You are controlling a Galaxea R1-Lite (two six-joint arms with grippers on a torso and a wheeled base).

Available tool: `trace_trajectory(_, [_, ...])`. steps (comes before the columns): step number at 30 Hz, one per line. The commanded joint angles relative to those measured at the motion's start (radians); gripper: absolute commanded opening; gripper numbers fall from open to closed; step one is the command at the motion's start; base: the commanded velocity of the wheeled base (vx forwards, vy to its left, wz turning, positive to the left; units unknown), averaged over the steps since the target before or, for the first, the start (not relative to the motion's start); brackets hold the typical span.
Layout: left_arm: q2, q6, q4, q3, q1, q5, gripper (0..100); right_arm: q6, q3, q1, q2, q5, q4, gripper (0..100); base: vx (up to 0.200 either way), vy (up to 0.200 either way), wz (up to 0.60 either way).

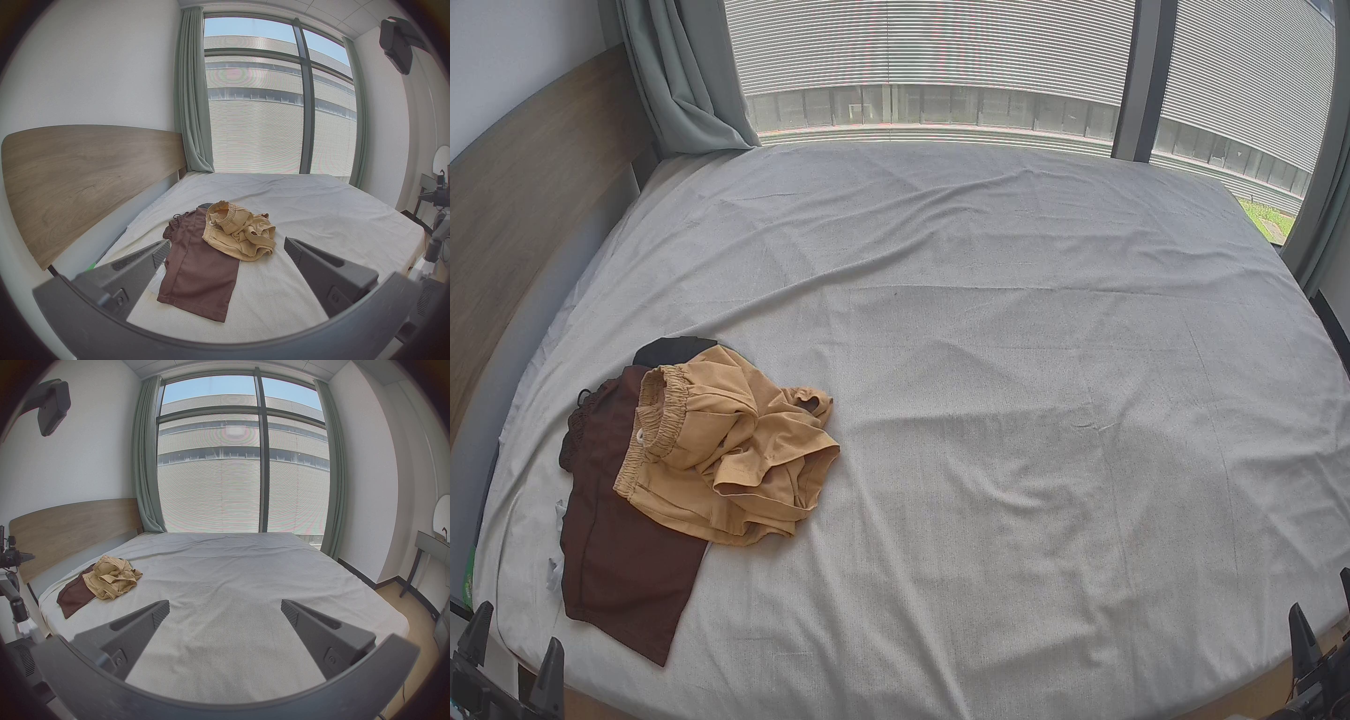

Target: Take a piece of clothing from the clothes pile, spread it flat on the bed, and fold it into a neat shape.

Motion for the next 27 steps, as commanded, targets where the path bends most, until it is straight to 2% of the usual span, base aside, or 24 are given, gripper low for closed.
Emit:
trace_trajectory(1, [-0.016, -0.005, -0.001, 0.016, 0.001, 0.008, 100, -0.001, 0.018, 0.001, -0.012, 0.001, 0.0, 100, 0.0, 0.0, 0.0])
trace_trajectory(20, [-0.016, -0.001, -0.009, 0.016, 0.002, 0.006, 100, -0.007, 0.018, 0.001, -0.012, 0.003, -0.002, 100, 0.0, 0.0, 0.0])
trace_trajectory(23, [-0.007, -0.024, -0.033, -0.07, 0.005, 0.003, 100, -0.007, 0.018, 0.001, -0.012, 0.003, -0.002, 100, 0.0, 0.0, 0.0])
trace_trajectory(24, [0.045, -0.047, -0.04, -0.185, 0.013, -0.006, 100, -0.007, 0.018, 0.001, -0.012, 0.001, -0.002, 100, 0.0, 0.0, 0.0])
trace_trajectory(27, [0.105, -0.085, -0.052, -0.212, 0.008, -0.041, 100, -0.007, 0.018, 0.001, -0.013, 0.001, -0.003, 100, 0.0, 0.0, 0.0])
